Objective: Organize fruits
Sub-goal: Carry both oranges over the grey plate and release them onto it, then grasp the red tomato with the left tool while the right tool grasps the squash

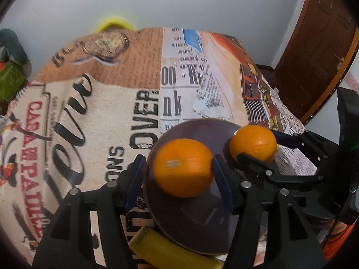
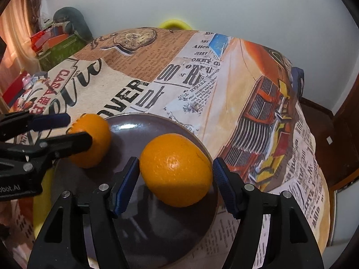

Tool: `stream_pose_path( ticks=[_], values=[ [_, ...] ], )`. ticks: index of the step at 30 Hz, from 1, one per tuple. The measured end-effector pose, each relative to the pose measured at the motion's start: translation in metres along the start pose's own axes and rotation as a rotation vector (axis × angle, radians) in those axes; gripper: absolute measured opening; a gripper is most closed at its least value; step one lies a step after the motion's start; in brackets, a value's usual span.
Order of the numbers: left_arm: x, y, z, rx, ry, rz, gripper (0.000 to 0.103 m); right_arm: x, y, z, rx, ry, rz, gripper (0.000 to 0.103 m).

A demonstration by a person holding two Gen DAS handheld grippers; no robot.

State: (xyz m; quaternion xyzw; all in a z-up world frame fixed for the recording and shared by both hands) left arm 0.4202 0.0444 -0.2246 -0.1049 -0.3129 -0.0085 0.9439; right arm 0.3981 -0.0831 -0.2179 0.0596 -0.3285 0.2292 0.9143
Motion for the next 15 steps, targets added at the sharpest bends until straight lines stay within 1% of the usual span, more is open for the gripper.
stream_pose_path(
  ticks=[5,9,15],
  values=[
    [-0.001,-0.001,0.025,0.005,-0.031,0.0,0.06,-0.006,0.0,0.019,-0.001,-0.016,-0.006,0.064],
    [-0.005,0.002,0.049,0.02,-0.06,0.008,0.06,-0.01,0.001,0.044,-0.009,-0.048,-0.014,0.064],
    [-0.02,0.006,0.084,0.037,-0.089,0.016,0.061,-0.015,0.009,0.082,-0.012,-0.097,0.001,0.064]
  ],
)
Point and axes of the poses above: each gripper's, at about its wrist camera, not at the fingertips, and z roughly against the way its jaws point, y to its left, x to its top, the point moved 3 cm from there along -z, roughly the way its jaws point, and after that the axes turned 6 degrees about -x, right-handed, at the moved point
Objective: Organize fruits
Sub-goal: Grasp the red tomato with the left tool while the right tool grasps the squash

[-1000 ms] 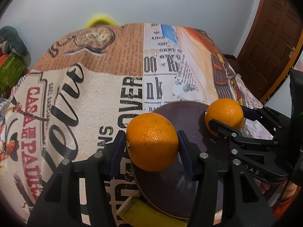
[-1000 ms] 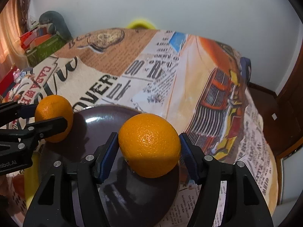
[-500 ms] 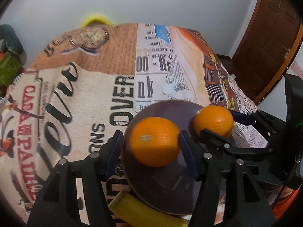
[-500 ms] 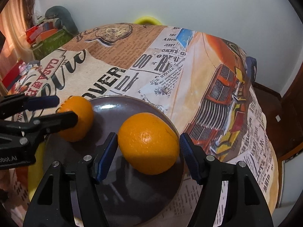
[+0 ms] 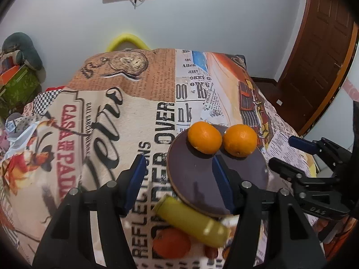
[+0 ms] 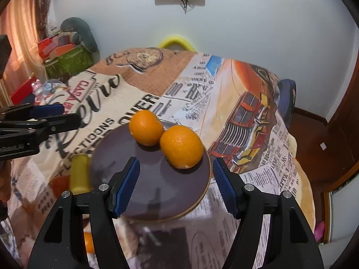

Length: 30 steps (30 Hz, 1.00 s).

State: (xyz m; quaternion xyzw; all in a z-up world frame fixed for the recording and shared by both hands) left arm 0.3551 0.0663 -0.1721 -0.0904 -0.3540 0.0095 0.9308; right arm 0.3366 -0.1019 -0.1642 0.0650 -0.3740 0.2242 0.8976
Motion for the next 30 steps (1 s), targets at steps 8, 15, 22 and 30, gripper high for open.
stream_pose_path(
  ticks=[8,15,22,30],
  values=[
    [-0.028,0.013,0.027,0.024,-0.001,0.002,0.062,-0.013,0.03,0.022,0.044,-0.002,0.032,0.065],
    [-0.06,0.033,0.03,0.033,0.038,0.018,0.063,-0.034,0.072,0.004,0.104,0.061,0.082,0.065],
    [-0.084,0.046,0.032,0.038,0.055,0.019,0.063,-0.049,0.105,-0.013,0.152,0.122,0.134,0.06],
    [-0.105,0.045,0.028,0.002,0.094,0.017,0.063,-0.057,0.114,-0.024,0.189,0.167,0.131,0.037]
  ],
)
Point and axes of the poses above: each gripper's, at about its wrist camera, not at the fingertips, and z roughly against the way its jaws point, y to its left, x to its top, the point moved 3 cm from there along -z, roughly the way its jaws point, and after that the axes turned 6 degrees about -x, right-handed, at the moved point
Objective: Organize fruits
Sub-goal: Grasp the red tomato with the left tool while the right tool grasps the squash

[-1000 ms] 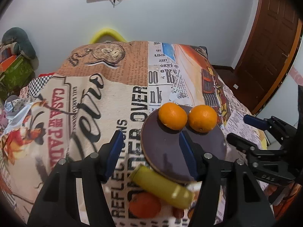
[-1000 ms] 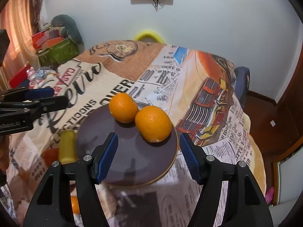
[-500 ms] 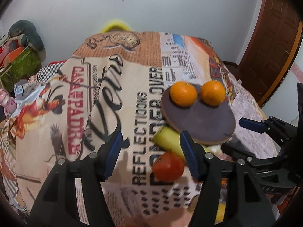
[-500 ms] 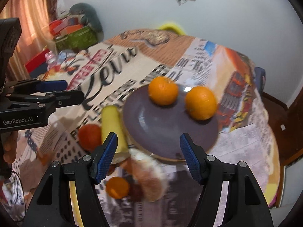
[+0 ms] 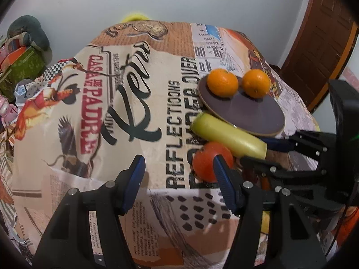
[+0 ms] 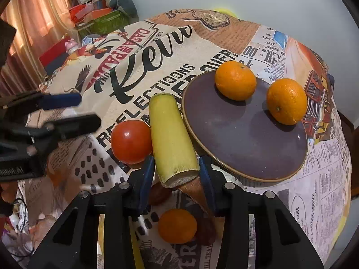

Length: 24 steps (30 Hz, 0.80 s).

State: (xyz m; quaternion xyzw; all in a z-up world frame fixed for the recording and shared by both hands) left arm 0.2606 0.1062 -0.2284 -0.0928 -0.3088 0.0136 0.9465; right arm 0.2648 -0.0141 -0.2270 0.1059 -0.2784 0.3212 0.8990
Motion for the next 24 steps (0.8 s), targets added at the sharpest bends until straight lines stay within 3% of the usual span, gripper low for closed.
stream_pose_path(
  ticks=[9,15,17,19,24],
  values=[
    [-0.011,-0.021,-0.021,-0.061,0.045,-0.042,0.062,-0.004,-0.006,0.014,0.016,-0.027,-0.031,0.037],
    [-0.009,-0.024,-0.042,-0.099,0.079,-0.015,0.062,-0.006,-0.009,0.016,0.035,-0.04,-0.044,0.037],
    [-0.008,-0.026,-0.044,-0.107,0.076,-0.012,0.06,-0.006,-0.01,0.016,0.041,-0.042,-0.048,0.037],
    [-0.008,-0.03,-0.044,-0.132,0.073,-0.021,0.048,-0.006,-0.01,0.016,0.043,-0.044,-0.047,0.037],
    [-0.011,-0.028,-0.037,-0.099,0.063,-0.028,0.047,-0.005,-0.008,0.021,0.042,-0.05,-0.05,0.036]
  ],
)
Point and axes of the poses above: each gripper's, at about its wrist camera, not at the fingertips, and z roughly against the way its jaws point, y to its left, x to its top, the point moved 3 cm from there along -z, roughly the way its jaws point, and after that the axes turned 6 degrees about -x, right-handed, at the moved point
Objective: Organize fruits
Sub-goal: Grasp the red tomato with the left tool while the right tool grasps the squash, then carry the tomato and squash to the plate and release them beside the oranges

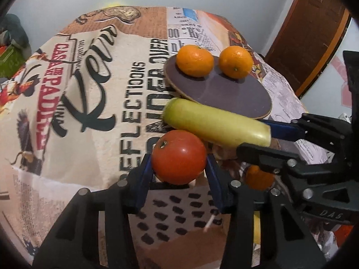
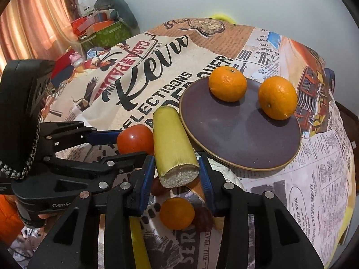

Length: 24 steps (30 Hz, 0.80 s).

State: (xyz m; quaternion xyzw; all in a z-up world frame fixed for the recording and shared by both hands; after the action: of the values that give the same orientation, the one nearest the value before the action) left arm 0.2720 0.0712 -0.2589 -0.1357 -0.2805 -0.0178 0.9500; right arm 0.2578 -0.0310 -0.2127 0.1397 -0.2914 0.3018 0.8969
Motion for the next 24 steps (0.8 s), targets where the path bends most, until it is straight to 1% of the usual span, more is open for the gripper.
stream_pose_path(
  ticks=[4,8,13,16,18,21,22,24],
  values=[
    [-0.006,0.011,0.018,0.033,-0.02,0.016,0.046,-0.002,0.009,0.01,-0.009,-0.003,0.019,0.035],
    [-0.019,0.025,0.045,0.077,-0.047,0.031,0.046,-0.005,0.023,0.017,-0.013,0.001,0.046,0.035],
    [-0.04,0.041,0.081,0.11,-0.082,0.055,0.046,-0.016,0.057,0.019,-0.008,0.026,0.109,0.035],
    [-0.05,0.049,0.096,0.114,-0.093,0.067,0.046,-0.025,0.078,0.021,-0.023,0.031,0.159,0.035],
    [-0.056,0.052,0.102,0.116,-0.098,0.072,0.046,-0.026,0.088,0.019,-0.003,0.054,0.174,0.036],
    [-0.063,0.056,0.105,0.117,-0.101,0.081,0.046,-0.025,0.092,0.004,0.017,0.113,0.157,0.036],
    [-0.065,0.056,0.107,0.118,-0.104,0.081,0.046,-0.025,0.092,0.002,0.011,0.112,0.151,0.037],
    [-0.068,0.056,0.107,0.116,-0.108,0.078,0.046,-0.021,0.09,-0.003,0.018,0.128,0.122,0.044]
  ],
)
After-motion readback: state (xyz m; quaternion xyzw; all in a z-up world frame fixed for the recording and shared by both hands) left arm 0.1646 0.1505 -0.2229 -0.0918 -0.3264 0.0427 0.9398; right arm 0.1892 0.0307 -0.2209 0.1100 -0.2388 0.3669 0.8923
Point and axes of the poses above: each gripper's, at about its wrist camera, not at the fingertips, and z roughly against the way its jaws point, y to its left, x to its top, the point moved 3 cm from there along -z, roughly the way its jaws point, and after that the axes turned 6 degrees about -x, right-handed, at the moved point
